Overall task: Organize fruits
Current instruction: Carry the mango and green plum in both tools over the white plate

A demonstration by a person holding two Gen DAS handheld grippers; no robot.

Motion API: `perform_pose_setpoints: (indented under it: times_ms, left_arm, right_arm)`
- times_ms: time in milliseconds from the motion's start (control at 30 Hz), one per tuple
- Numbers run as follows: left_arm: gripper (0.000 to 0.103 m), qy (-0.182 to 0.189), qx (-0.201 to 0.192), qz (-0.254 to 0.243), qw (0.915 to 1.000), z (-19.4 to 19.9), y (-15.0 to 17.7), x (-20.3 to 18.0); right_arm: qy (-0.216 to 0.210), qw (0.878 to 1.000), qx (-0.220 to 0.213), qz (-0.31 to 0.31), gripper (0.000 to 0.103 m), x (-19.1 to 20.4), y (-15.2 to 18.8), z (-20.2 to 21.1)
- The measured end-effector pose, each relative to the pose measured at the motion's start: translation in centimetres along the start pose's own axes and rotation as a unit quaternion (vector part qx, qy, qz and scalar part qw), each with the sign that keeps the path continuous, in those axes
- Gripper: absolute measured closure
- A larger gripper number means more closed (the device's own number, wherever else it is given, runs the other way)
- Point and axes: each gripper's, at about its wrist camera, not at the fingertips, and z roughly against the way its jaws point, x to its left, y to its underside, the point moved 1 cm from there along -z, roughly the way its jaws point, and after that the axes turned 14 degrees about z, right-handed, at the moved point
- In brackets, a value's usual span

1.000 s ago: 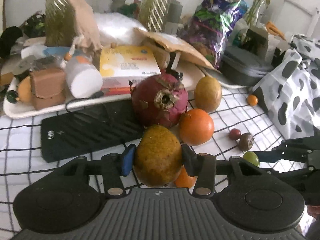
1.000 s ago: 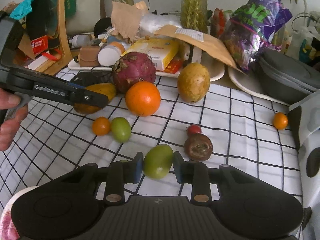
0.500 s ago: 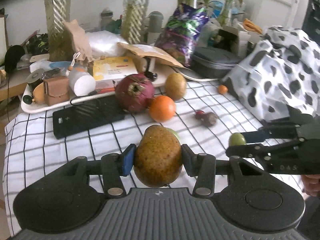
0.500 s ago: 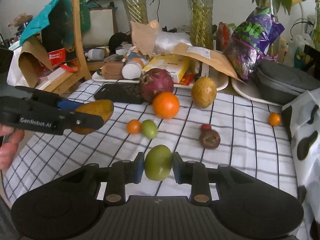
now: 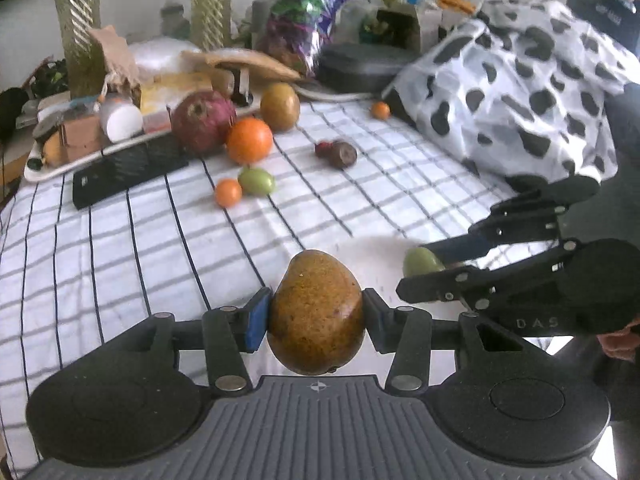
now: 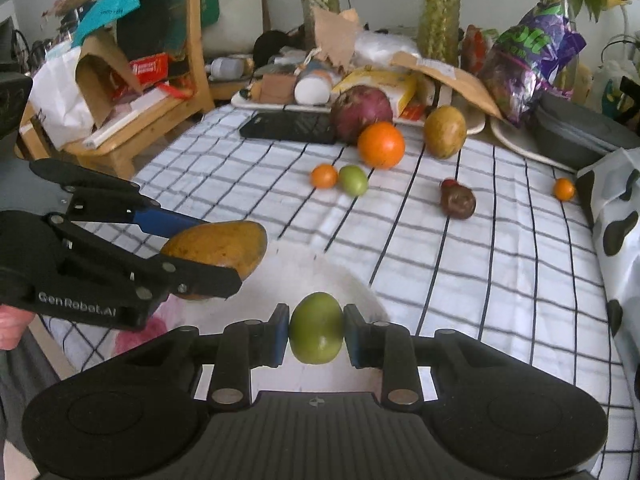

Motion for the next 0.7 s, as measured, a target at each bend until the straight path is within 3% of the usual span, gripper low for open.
perform_pose_setpoints:
  times_ms: [233,300,433,500,533,700]
  left_arm:
    - [0.055,-0.027,0.031,0.004,0.9991,-1.3,1.4,0.0]
    - [0.055,-0.029,0.036,0.005,0.9989,-1.4,1.6,-0.1]
    - [0.053,-0.038,0.039,0.008,0.9985,-1.2,2.1,-0.4]
    - [0.047,-0.046,0.027,0.005,0.9986,-0.6,2.3,-0.6]
    - [0.039,-0.048,0.017,0.006,0.9987,-0.1,2.3,-0.7]
    - [0.033,-0.045,-0.013,0.035,0.9983,1.9,2.5,-0.5]
  right_arm:
    - [0.010,1.000,0.017,0.017,0.070,0.4,1.0,-0.7]
    - [0.013,1.000,0.015,0.018,0.053,0.5,1.0,-0.5]
    - [0.020,1.000,0.004,0.015,0.048,0.6,1.1,0.2]
    - [0.028,1.000,-0.003,0.007,0.032,0.5,1.2,0.8]
    - [0.033,0.999,-0.007,0.004,0.028,0.5,1.3,1.2]
    - [0.061,0.998,-0.014,-0.023,0.008,0.3,2.0,2.9]
